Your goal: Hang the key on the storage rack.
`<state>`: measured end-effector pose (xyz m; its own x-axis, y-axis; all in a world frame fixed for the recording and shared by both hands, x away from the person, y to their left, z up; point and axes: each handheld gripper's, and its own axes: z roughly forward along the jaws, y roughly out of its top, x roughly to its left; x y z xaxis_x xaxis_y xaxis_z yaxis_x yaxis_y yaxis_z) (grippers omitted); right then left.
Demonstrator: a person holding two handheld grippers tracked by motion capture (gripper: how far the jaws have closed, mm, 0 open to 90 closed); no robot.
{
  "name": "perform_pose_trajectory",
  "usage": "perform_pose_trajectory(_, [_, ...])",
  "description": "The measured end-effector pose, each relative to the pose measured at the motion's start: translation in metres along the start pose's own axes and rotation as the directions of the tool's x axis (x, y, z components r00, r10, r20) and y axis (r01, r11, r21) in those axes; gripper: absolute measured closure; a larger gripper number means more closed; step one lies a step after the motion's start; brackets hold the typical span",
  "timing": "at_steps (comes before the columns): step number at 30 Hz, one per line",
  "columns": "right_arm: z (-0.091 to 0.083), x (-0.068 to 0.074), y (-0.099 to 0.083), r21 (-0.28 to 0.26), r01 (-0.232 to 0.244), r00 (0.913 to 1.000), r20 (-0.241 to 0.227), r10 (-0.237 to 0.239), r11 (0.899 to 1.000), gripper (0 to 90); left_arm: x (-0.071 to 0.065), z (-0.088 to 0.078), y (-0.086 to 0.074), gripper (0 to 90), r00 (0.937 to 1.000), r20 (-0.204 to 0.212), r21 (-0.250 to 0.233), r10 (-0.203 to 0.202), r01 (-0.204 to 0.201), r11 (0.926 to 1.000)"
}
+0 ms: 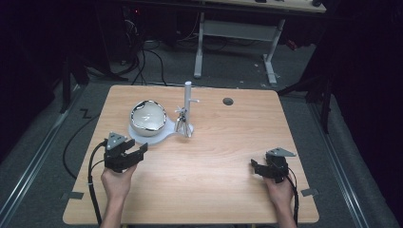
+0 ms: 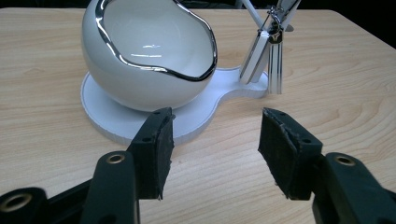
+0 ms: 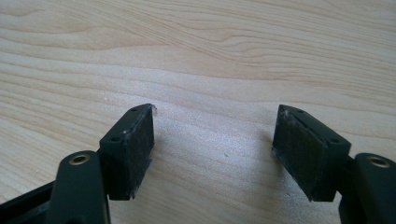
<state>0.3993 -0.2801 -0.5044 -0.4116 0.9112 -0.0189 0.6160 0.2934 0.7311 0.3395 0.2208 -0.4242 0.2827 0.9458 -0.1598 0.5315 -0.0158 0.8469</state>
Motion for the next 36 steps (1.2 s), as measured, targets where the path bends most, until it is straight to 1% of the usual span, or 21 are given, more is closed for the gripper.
perform_pose_trajectory(4, [0.000,0.000,0.000,0.000,-0.001,1.0000,0.000,0.001,1.000,29.4,0.002,0.000,-0.003,44.7,1.0000,-0.007,0.007,-0.002,0.002,1.0000])
perform_pose_trajectory(12, [0.000,0.000,0.000,0.000,0.000,1.0000,0.000,0.000,1.000,29.4,0.006,0.000,-0.012,44.5,0.9996,-0.019,0.014,-0.021,0.021,0.9997])
perform_pose_trajectory(16, [0.000,0.000,0.000,0.000,0.000,1.0000,0.000,0.000,1.000,29.4,0.008,0.000,-0.016,44.5,0.9991,-0.032,0.018,-0.026,0.027,0.9995])
perform_pose_trajectory(18, [0.000,0.000,0.000,0.000,-0.001,1.0000,0.000,0.001,1.000,29.4,0.008,0.002,-0.018,44.5,0.9989,-0.042,0.023,-0.022,0.023,0.9995])
perform_pose_trajectory(27, [0.000,0.000,0.000,0.000,-0.001,1.0000,0.000,0.001,1.000,29.4,0.007,0.011,-0.027,44.5,0.9981,-0.061,0.051,-0.008,0.011,0.9986])
perform_pose_trajectory(33, [0.000,0.000,0.000,0.000,-0.001,1.0000,0.000,0.001,1.000,29.4,0.007,0.015,-0.034,44.5,0.9968,-0.080,0.082,0.010,-0.004,0.9966])
perform_pose_trajectory(36, [0.000,0.000,0.000,0.000,-0.001,1.0000,0.000,0.001,1.000,29.4,0.008,0.014,-0.038,44.5,0.9966,-0.083,0.085,-0.001,0.008,0.9963])
